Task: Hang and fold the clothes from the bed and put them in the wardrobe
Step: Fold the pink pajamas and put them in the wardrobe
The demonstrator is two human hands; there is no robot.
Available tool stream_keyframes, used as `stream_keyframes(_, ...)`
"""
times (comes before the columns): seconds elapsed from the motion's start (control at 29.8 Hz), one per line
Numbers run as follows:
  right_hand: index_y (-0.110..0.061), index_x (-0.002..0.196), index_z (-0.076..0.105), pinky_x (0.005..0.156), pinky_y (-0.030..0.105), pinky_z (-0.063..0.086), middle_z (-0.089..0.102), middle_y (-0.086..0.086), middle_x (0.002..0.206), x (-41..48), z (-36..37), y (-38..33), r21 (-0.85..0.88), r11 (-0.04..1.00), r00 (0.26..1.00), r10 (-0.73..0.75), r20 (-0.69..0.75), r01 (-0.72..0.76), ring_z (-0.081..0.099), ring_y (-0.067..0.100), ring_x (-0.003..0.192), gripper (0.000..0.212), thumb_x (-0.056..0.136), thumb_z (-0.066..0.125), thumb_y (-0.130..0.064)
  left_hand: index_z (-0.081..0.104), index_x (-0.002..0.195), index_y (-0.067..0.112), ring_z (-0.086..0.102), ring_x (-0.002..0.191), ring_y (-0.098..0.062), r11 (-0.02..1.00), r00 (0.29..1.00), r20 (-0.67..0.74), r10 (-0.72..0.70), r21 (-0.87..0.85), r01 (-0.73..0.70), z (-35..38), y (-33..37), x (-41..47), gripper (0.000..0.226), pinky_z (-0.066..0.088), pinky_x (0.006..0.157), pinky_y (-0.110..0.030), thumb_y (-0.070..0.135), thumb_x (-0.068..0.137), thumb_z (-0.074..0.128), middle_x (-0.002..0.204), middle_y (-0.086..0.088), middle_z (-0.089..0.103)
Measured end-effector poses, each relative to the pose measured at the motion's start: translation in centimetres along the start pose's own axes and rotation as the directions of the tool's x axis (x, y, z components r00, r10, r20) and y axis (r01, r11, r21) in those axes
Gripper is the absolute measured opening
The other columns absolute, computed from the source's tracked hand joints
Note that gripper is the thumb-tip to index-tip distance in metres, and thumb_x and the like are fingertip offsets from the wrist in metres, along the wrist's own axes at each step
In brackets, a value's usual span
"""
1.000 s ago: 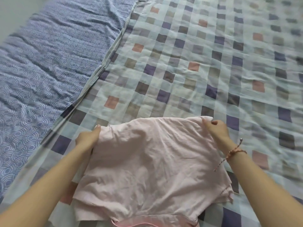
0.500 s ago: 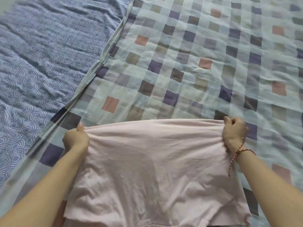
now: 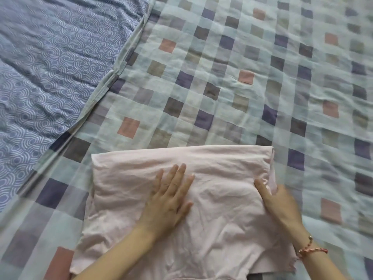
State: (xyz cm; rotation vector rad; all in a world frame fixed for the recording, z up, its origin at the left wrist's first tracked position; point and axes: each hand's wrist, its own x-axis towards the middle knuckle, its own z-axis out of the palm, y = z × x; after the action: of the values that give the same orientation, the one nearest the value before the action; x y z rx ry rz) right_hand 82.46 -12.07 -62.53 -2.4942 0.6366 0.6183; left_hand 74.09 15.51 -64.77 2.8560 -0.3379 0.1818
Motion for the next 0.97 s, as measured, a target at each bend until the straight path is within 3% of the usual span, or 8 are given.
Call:
stream_keyframes(0.13,-0.018,0.124,0.056,0.086,0.033,0.046,0.064,0.006,0.121,-0.7,-1.6,0.9,-0.025,0.995,0.962,-0.091,0.258,0.101,0.059,0.028,0.111,0.093,0.061,0.048,-0.086,0.026,0.144,0.018,0.014,0.143,-0.017,0.998,0.968,0.244,-0.065,0.038,0.058,2.0,-1.1,-0.2,0.057,0.011,0.112,-0.041,0.047,0.098,0.008,0.149,-0.01,0.035)
stream_keyframes(0.3,-0.023,0.118,0.057,0.068,0.02,0.055,0.071,-0.007,0.104,-4.9,-4.9,-1.7,0.386,0.919,0.837,-0.274,0.473,0.082,0.068,0.007,0.088,0.058,0.065,0.081,-0.02,0.033,0.144,0.018,0.014,0.142,-0.01,0.89,0.931,0.278,-0.237,-0.323,0.323,-1.0,2.0,0.4,0.079,-0.003,0.115,-0.021,0.065,0.09,0.0,0.153,0.001,0.02)
stream_keyframes(0.37,-0.034,0.114,0.054,0.067,0.009,0.048,0.068,-0.022,0.103,-8.2,-5.7,-4.7,0.452,0.867,0.815,-0.411,0.409,0.21,0.064,-0.007,0.089,0.05,0.076,0.074,-0.007,0.045,0.137,0.019,0.025,0.137,0.0,0.498,0.822,0.419,-0.387,-0.655,0.568,-3.7,3.3,0.5,0.075,0.011,0.112,-0.012,0.067,0.087,0.018,0.149,0.006,0.033)
stream_keyframes(0.47,-0.054,0.118,0.036,0.076,-0.005,0.035,0.049,-0.047,0.109,-14.2,-4.2,-10.0,0.398,0.805,0.693,-0.586,0.42,0.44,0.043,-0.029,0.101,0.063,0.08,0.067,-0.015,0.066,0.112,0.015,0.061,0.106,-0.009,-0.193,0.634,0.654,-0.413,-0.743,0.641,-7.7,2.9,0.4,0.066,0.046,0.094,-0.027,0.061,0.081,0.03,0.115,-0.003,0.067)
stream_keyframes(0.64,-0.028,0.147,0.018,0.076,-0.003,0.03,0.052,-0.004,0.127,-21.1,6.5,-15.8,0.413,0.736,0.56,-0.676,0.478,0.536,0.044,0.002,0.11,0.074,0.085,0.059,-0.019,0.076,0.087,0.01,0.07,0.078,-0.022,-0.57,0.496,0.716,-0.491,-0.695,0.438,-11.2,-3.9,-3.6,0.071,0.057,0.064,-0.031,0.057,0.094,0.023,0.087,-0.014,0.072)
stream_keyframes(0.74,-0.015,0.139,0.035,0.093,0.024,0.039,0.052,0.005,0.119,-23.2,12.1,-15.8,0.361,0.732,0.464,-0.658,0.592,0.577,0.051,0.021,0.109,0.053,0.09,0.054,-0.023,0.065,0.096,0.0,0.067,0.068,-0.028,-0.595,0.374,0.774,-0.511,-0.632,0.496,-10.9,-8.0,-7.1,0.082,0.05,0.065,-0.038,0.07,0.087,0.024,0.08,-0.02,0.069)
stream_keyframes(0.84,-0.015,0.112,0.059,0.085,0.026,0.04,0.058,0.007,0.11,-22.8,14.0,-13.2,0.272,0.605,0.532,-0.792,0.3,0.748,0.056,0.024,0.1,0.031,0.085,0.044,-0.014,0.069,0.092,0.007,0.068,0.071,-0.025,-0.544,0.326,0.802,-0.5,-0.584,0.602,-10.1,-8.2,-7.9,0.064,0.054,0.066,-0.036,0.066,0.083,0.047,0.08,-0.013,0.071)
stream_keyframes(0.97,-0.017,0.126,0.053,0.103,0.032,0.031,0.049,0.012,0.134,-19.2,14.2,-9.4,-0.095,0.552,0.543,-0.833,-0.104,0.828,0.043,0.026,0.124,0.043,0.084,0.046,-0.017,0.06,0.075,0.011,0.064,0.082,-0.027,0.127,0.39,0.384,-0.837,-0.557,0.821,-8.2,-5.6,-7.5,0.038,0.045,0.066,-0.031,0.042,0.093,0.047,0.07,0.001,0.062)
